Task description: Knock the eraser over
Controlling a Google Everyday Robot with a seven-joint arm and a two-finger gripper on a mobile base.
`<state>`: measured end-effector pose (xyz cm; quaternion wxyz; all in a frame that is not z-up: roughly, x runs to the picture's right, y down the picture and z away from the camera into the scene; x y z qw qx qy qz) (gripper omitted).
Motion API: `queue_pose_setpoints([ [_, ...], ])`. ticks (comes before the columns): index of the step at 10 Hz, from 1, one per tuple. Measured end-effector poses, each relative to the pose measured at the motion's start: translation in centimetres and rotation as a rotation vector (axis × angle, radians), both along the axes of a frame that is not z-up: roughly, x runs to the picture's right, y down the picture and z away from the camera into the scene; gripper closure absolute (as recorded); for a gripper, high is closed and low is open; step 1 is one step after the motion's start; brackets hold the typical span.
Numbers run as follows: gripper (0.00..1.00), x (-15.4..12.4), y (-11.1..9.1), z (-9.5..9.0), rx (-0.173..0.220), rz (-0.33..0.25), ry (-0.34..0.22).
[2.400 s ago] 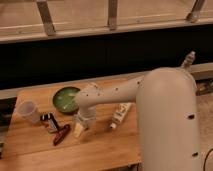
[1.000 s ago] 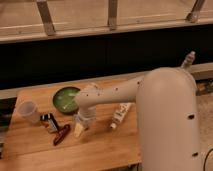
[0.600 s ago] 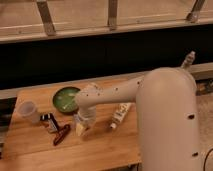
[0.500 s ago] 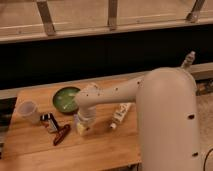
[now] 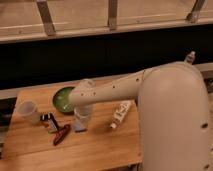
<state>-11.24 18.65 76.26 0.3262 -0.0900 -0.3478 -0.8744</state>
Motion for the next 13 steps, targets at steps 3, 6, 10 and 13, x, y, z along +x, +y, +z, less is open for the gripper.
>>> queue_pose_setpoints([
  [3,1.00,-1.5,-2.6,-3.8,0.061,-0.057,0.003],
  [6,1.00,-4.7,-1.8,-4.4,0.037,-0.118,-0.035],
  [10,1.00,-13.5,1.8,-1.4,-0.028,-0.234,-0.164],
  [13,1.00,-18.4,1.3,-1.5,-0.026,-0.303,-0.249],
])
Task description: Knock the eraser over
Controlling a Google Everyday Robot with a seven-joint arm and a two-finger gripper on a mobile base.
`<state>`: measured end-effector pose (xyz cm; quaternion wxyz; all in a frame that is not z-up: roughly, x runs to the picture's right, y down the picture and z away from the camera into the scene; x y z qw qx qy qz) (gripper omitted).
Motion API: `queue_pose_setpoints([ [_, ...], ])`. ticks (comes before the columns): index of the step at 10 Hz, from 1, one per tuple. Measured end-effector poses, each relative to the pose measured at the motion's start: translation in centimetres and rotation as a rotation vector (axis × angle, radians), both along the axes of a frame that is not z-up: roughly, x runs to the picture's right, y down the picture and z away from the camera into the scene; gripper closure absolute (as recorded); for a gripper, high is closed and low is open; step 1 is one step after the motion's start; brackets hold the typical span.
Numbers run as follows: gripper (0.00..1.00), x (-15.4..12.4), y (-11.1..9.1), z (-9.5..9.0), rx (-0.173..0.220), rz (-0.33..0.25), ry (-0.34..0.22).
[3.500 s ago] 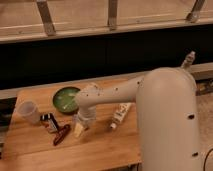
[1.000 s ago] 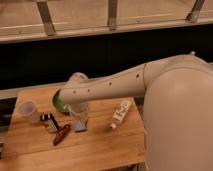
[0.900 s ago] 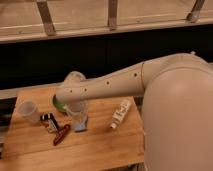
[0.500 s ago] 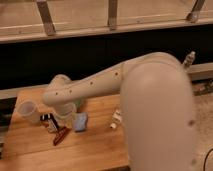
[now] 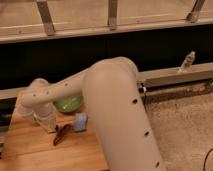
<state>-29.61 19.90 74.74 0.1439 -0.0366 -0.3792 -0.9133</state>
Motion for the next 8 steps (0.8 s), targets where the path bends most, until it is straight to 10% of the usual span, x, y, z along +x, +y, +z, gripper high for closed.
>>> queue_pose_setpoints([
  [4,1.00,-0.4,-3.4,-1.5,0.102,0.009,-0.045],
  [8,1.00,7.6,-5.6,-3.5,0.202,0.156,0.025],
])
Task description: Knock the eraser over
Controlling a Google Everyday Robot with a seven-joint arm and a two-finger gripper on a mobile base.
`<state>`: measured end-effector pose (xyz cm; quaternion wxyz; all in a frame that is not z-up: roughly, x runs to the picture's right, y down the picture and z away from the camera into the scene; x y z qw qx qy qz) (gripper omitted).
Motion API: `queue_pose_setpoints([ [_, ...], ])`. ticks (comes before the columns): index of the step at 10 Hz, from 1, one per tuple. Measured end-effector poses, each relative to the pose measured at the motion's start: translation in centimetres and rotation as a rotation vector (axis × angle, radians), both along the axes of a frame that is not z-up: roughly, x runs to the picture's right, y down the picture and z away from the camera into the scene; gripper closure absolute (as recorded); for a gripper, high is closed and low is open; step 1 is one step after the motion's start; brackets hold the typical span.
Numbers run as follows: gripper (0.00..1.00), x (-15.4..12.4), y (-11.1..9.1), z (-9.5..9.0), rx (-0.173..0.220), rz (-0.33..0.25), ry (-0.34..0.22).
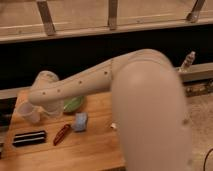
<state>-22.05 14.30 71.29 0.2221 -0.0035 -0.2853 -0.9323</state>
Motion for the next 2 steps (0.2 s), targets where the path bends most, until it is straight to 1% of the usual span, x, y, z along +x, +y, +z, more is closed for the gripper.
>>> queue_pose_setpoints([
  [2,1.00,4.9,0.4,-1.0,0.025,0.084,0.029],
])
